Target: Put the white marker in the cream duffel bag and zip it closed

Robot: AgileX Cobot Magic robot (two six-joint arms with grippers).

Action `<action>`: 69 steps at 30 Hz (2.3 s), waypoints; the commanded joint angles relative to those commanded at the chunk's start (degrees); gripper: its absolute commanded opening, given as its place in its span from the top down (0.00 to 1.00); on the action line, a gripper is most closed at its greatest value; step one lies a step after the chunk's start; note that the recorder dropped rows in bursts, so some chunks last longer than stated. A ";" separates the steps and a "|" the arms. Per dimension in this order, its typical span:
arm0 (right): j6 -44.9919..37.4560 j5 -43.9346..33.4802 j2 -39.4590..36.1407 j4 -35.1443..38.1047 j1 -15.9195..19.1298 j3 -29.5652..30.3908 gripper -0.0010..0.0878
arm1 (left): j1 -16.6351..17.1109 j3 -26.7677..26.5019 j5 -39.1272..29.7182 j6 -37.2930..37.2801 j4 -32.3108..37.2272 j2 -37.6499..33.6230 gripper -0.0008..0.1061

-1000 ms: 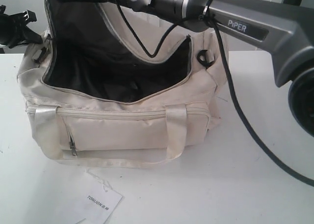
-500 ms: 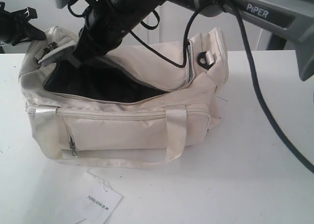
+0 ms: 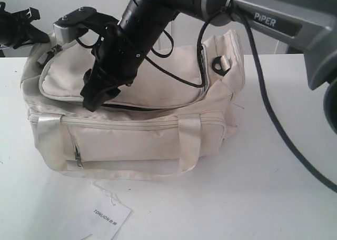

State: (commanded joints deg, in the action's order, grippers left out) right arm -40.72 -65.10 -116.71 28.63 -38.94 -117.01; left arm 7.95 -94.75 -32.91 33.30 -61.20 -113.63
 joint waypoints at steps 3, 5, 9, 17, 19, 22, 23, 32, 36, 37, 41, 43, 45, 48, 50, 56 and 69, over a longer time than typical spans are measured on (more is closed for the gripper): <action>0.00 6.86 2.54 2.86 0.00 -0.54 0.49 | 0.00 0.00 -0.11 0.00 0.00 0.00 0.99; 0.00 12.96 2.75 7.81 0.00 -0.54 0.49 | 0.00 0.00 -0.22 0.00 0.00 0.00 0.99; -4.81 19.93 0.73 14.64 0.00 -0.54 0.58 | 0.00 0.00 -1.37 0.00 0.00 0.00 0.99; -14.13 27.15 -4.20 15.64 0.00 -0.72 0.97 | 0.00 0.00 -3.96 0.00 0.00 0.00 0.99; -17.00 29.30 -5.49 15.78 0.00 -1.52 0.99 | 0.00 0.00 -4.63 0.00 0.00 0.00 0.99; -20.13 31.59 -7.64 15.78 0.00 -3.53 0.98 | 0.00 0.00 -4.89 0.00 -0.13 0.00 0.99; -20.88 32.17 -8.29 15.78 0.00 -4.11 0.96 | 0.00 0.00 -4.89 0.00 -0.13 0.00 0.99; -26.23 34.72 -15.69 15.66 -0.51 -9.32 0.54 | 0.00 0.00 -4.70 0.00 -0.49 0.00 0.99; -30.00 35.51 -18.22 15.43 -1.56 -11.69 0.52 | 0.00 0.00 -4.70 0.10 -0.49 0.00 0.99; -30.00 36.00 -18.84 15.43 -1.69 -12.25 0.52 | 0.00 0.00 -4.70 0.10 -0.49 0.00 0.99; -30.09 37.62 -20.19 14.94 -1.78 -13.12 0.52 | 0.00 0.00 -4.70 0.10 -0.49 0.00 0.99; -30.62 38.51 -20.47 14.52 -1.78 -13.12 0.52 | 0.00 0.00 -4.33 0.11 -0.49 0.00 0.99; -32.07 38.60 -20.88 14.42 -1.78 -13.12 0.52 | 0.00 0.00 -4.20 0.11 -0.49 0.00 0.99; -33.66 39.56 -22.11 14.19 -1.78 -13.12 0.52 | 0.00 0.00 -4.20 0.11 -0.49 0.00 0.99; -34.07 40.44 -22.81 13.86 -1.78 -13.12 0.52 | 0.00 0.00 -4.20 0.11 -0.49 0.00 0.99; -34.07 44.23 -24.14 13.56 -1.78 -13.22 0.55 | 0.00 0.00 -4.22 0.21 -0.49 0.00 0.99; -33.37 35.51 -22.43 12.67 -2.23 -13.22 0.99 | 0.00 0.00 -4.22 1.41 -0.49 0.00 0.99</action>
State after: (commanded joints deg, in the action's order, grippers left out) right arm -74.09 -29.59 -139.14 41.30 -41.17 -130.22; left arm 7.95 -94.75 -37.13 34.70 -61.69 -113.63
